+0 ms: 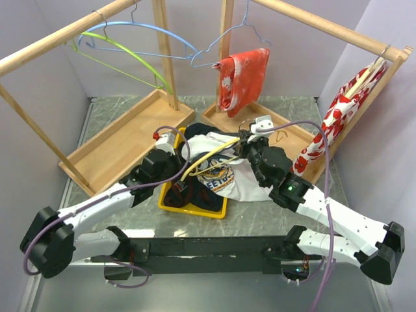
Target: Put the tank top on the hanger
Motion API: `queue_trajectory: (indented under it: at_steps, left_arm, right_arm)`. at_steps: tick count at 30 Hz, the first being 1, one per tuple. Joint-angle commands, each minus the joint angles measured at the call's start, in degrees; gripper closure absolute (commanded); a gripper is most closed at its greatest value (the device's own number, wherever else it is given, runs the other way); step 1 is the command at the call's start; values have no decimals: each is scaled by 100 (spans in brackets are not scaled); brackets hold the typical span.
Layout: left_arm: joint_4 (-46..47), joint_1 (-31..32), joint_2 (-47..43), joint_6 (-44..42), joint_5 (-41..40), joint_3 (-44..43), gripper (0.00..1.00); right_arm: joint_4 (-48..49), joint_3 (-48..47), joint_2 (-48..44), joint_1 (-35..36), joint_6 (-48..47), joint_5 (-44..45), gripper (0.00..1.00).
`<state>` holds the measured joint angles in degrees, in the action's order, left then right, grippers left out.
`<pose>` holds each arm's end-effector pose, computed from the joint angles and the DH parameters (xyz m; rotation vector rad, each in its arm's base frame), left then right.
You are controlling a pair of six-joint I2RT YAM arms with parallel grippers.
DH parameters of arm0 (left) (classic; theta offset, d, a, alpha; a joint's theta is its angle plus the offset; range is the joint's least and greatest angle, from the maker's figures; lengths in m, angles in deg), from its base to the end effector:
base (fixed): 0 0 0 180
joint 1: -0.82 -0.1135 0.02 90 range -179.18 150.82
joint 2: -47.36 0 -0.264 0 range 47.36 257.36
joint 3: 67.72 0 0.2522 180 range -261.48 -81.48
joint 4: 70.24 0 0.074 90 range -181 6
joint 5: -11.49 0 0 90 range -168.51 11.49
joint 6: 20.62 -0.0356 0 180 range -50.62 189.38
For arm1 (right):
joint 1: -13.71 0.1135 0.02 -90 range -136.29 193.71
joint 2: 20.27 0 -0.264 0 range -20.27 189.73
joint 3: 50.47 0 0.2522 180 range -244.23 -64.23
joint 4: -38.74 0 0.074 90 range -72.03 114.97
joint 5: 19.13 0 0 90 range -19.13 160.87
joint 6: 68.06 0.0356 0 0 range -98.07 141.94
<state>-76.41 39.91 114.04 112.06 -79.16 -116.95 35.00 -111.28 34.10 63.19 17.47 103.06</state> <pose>0.1993 -0.1614 0.2364 -0.0736 2.0992 -0.8903 0.1579 0.1555 0.3613 -0.2703 1.5102 0.1978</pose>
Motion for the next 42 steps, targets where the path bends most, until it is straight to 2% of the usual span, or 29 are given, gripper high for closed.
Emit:
queue_trajectory:
  at_steps: [1, 8, 19, 26, 33, 39, 42]
  left_arm:
    - [-310, -7, -602, -49, -594, -189, 99]
    - [-970, -120, -1103, -180, -657, -268, 99]
    - [-1823, -244, -1614, -356, -340, -751, 99]
    - [-2087, -270, -1430, -312, 116, -1708, 99]
    - [-2122, -270, -850, -312, 644, -2815, 99]
    - [-2288, -270, -314, -453, 715, -3976, 99]
    - [-2333, -270, -85, -506, 741, -4389, 99]
  right_arm:
    - [527, -480, 258, -43, -422, 972, 100]
    - [1246, -586, 662, -52, -906, 1597, 100]
    - [1740, -709, 944, -52, -898, 1915, 100]
    - [1959, -858, 997, -8, -924, 1862, 100]
    - [2267, -1341, 1207, 396, -1179, 2011, 100]
    - [2443, -1799, 1559, 800, -1451, 2011, 100]
    - [2198, -1939, 1603, 950, -1259, 1906, 100]
